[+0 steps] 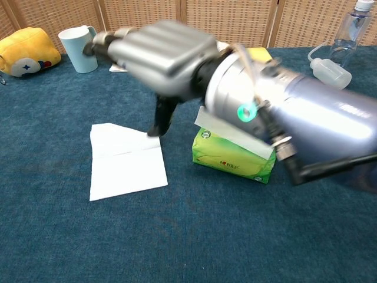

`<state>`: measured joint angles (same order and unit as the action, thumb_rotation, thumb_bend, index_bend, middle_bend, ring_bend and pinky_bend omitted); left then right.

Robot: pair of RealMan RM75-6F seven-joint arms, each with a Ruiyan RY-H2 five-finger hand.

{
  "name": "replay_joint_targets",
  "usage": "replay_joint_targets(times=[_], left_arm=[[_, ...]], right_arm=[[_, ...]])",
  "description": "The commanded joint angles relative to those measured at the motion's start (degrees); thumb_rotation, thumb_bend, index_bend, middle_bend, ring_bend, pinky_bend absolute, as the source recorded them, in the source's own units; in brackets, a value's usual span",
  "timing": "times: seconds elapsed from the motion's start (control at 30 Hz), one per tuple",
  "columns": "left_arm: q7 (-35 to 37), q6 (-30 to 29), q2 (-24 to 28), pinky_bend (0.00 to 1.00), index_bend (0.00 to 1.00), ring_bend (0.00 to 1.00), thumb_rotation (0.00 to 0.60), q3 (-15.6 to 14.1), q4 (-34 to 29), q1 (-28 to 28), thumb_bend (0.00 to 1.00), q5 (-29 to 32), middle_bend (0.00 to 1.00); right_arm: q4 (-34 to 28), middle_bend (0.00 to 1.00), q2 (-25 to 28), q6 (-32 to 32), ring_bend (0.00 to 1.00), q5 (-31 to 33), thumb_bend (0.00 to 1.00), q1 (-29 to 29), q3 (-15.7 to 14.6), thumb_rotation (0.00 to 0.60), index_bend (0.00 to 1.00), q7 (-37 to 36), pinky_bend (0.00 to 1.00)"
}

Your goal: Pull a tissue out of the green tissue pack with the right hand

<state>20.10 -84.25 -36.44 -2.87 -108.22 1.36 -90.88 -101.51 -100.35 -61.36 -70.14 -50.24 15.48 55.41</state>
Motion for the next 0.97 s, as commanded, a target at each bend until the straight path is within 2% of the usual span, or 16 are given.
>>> replay_joint_targets(times=[0.03, 0.13, 0.27, 0.4, 0.53, 0.67, 0.8, 0.97], left_arm=[[-0.2, 0.0, 0.0, 0.07, 0.22, 0.00, 0.600, 0.0, -0.1, 0.0, 0.00, 0.0, 0.00], [-0.2, -0.1, 0.0, 0.07, 0.22, 0.00, 0.600, 0.0, -0.3, 0.0, 0.00, 0.1, 0.00], [-0.1, -0.3, 0.2, 0.07, 0.22, 0.00, 0.600, 0.0, -0.6, -0.1, 0.00, -0.1, 0.00], [0.2, -0.1, 0.8, 0.07, 0.22, 0.00, 0.600, -0.8, -1.5, -0.3, 0.00, -1.6, 0.00], [-1.4, -1.7, 0.8, 0.07, 0.22, 0.00, 0.600, -1.3, -2.0, -0.8, 0.00, -4.5, 0.00], [-1.1, 0.0, 0.7, 0.07, 0.22, 0.00, 0.600, -1.7, -2.4, 0.0, 0.00, -5.4, 0.00], [-3.2, -0.9, 0.0, 0.07, 0.22, 0.00, 0.600, -1.1, -2.7, -0.3, 0.00, -4.1, 0.00], [-5.1, -1.3, -0.6, 0.07, 0.22, 0.00, 0.600, -0.8, -3.0, -0.6, 0.00, -2.4, 0.00]], right_arm=[[-4.7, 0.00, 6.8, -4.2, 0.00, -5.1, 0.00, 3.8, -1.5, 0.600, 0.00, -4.7, 0.25], [-5.5, 0.00, 12.8, -6.5, 0.00, -9.3, 0.00, 6.7, -3.5, 0.600, 0.00, -9.4, 0.25], [-2.5, 0.00, 20.2, -10.1, 0.00, -15.2, 0.00, 11.0, -6.6, 0.600, 0.00, -19.6, 0.25], [3.7, 0.00, 26.1, -14.9, 0.00, -21.5, 0.00, 15.8, -11.2, 0.600, 0.00, -35.7, 0.25], [11.8, 0.00, 28.1, -22.2, 0.00, -26.5, 0.00, 20.6, -14.8, 0.600, 0.00, -47.8, 0.25], [17.9, 0.00, 28.9, -29.1, 0.00, -27.7, 0.00, 25.8, -16.9, 0.600, 0.00, -55.7, 0.25], [21.9, 0.00, 30.2, -33.7, 0.00, -26.5, 0.00, 31.2, -18.7, 0.600, 0.00, -59.6, 0.24], [21.0, 0.00, 33.1, -35.2, 0.00, -22.8, 0.00, 36.5, -19.9, 0.600, 0.00, -62.0, 0.19]])
